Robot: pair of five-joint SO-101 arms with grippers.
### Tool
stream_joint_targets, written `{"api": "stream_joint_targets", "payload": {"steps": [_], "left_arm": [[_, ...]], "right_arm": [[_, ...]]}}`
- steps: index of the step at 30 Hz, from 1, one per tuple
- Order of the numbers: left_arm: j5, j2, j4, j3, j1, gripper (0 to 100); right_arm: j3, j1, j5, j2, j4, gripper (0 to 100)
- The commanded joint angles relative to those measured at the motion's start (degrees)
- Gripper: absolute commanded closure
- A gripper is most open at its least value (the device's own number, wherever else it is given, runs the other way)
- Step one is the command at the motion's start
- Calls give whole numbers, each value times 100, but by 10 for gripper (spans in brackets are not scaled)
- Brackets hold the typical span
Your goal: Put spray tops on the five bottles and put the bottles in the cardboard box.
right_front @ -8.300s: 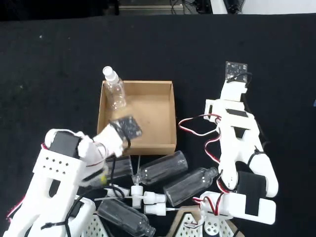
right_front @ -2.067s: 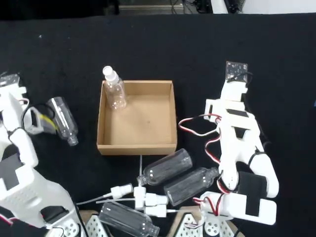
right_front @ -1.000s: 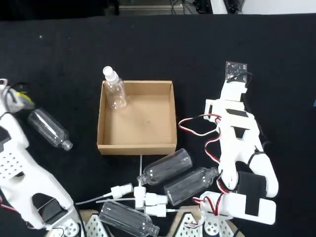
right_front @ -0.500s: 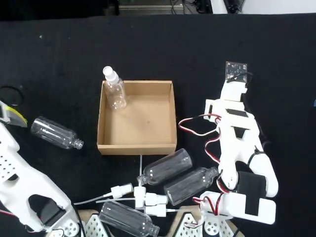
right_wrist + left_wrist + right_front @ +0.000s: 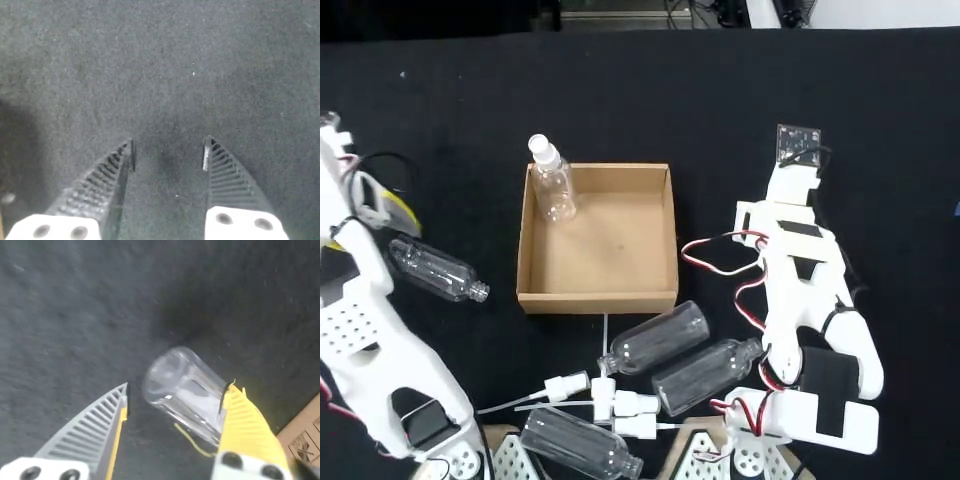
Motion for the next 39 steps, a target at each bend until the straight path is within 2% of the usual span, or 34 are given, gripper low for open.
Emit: {"api": "stream_joint_targets", "payload": {"steps": [1,8,13,22,28,33,39], "left_arm": [[62,-484,53,277,154,723],[-387,-484,0,787,-57,786],[-563,-484,-114,760,-558,767],[-1626,-492,-123,743,-1640,768],[-2690,-1266,44,743,-2009,768],[-3095,-2585,62,1455,-1842,772],[-3631,-4097,-70,3398,-804,768]], "right_arm": [[-312,18,0,-31,-62,804],[-321,18,9,-31,-62,804],[-312,18,9,-31,-62,804],[-312,18,9,-31,-62,804],[-312,18,9,-31,-62,804],[-303,18,9,-31,-62,804],[-303,18,9,-31,-53,804]]}}
